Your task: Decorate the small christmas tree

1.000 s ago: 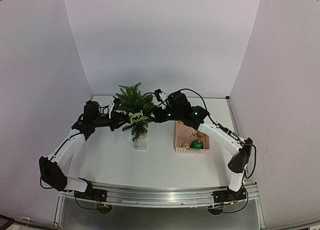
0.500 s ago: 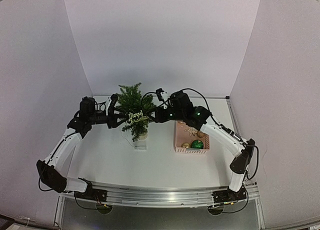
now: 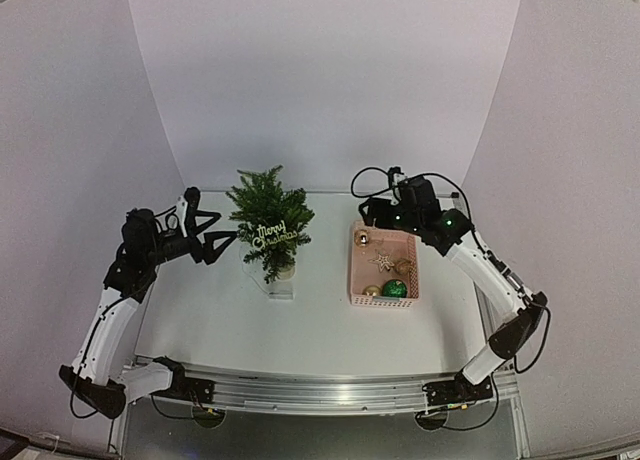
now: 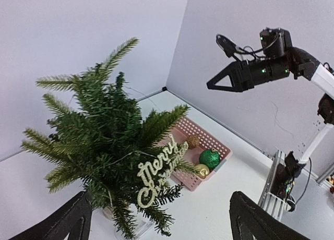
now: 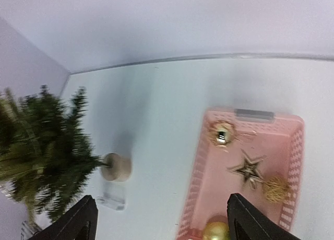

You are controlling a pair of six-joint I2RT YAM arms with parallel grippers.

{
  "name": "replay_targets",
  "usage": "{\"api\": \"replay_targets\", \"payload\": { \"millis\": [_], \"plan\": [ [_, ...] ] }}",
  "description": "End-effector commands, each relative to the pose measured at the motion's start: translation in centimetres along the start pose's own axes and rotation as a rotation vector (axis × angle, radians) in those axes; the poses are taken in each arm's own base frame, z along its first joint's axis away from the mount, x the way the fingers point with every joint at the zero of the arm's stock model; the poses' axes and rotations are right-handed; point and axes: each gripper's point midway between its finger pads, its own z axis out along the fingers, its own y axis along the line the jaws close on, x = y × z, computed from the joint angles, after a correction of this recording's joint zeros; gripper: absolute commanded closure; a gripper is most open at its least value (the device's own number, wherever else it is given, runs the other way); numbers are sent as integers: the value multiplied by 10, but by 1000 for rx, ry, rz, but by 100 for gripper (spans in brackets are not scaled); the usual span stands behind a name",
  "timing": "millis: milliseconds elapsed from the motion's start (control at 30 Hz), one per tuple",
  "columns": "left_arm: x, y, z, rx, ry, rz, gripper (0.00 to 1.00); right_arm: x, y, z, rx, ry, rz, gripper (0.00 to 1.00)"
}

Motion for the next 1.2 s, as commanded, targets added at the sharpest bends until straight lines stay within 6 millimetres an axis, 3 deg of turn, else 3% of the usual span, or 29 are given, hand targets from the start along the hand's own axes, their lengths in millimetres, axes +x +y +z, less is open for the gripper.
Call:
{"api": "replay_targets", "payload": {
  "millis": [0,167,367,733,1167],
  "plan": [
    [2,27,-16,-179,-60,-81,8,34,-79,23,217,133,82,17],
    [15,46,-23,-250,-55,-128,8,53,-116,64,256,240,129,21],
    [20,62,-23,-288,-51,-138,8,81,-122,125,197,382,-54,28],
    [30,87,-12,-317,-14,-174,8,97,-146,197,158,458,-166,30],
    [32,112,-4,-348,0,-198,7,112,-158,231,115,497,-180,29]
  ]
}}
